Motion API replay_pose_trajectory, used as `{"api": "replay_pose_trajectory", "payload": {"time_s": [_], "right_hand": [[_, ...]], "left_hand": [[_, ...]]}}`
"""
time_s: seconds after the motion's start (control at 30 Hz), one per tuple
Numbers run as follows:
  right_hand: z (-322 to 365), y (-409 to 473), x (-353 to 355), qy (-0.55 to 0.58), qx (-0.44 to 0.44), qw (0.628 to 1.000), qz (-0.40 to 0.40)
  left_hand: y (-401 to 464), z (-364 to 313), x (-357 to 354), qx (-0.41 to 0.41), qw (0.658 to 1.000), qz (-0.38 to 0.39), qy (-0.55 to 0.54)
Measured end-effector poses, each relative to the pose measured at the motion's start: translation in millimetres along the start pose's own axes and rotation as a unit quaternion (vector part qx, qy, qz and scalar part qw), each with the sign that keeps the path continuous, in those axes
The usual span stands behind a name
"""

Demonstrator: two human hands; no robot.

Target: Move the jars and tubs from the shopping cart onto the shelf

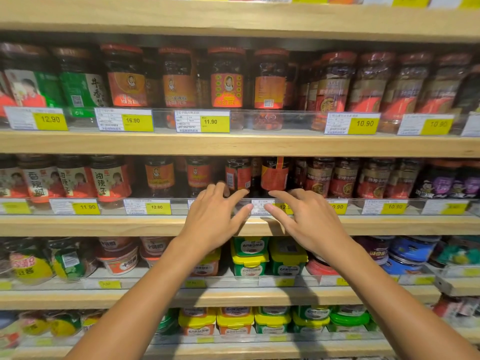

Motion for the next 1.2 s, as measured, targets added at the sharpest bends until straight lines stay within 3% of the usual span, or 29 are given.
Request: {"api": "replay_pose_trajectory", "payload": {"time_s": [0.43, 0.57, 0.93, 1.2], "right_hand": [[0, 2, -1, -0.019, 0.011, 1.0, -0.002], [1, -5, 10, 0.002, 0.027, 1.0, -0.007], [61, -11, 85, 0.099, 0.095, 0.977, -0.165], [80, 21, 129, 0.088, 0.014, 0.966, -0.241]], "left_hand": [[-3, -4, 4, -0.006, 1.0, 0.004, 0.005], [-18, -1, 23, -0.031, 0.999, -0.039, -0.019], [-50, 34, 119, -0.119, 0.974, -0.175, -0.086], [-12, 46, 164, -0.21, 0.955, -0.181, -0.108]]}}
Point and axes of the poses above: each hand's wrist, its own y-axis towards the middle knuckle, its own x-axis out of the back of the hand, z = x × y, the point moved 2 cm from there along y, towards the middle knuckle, and after that the axes turned 7 degrees about -y, right-handed, at the moved point
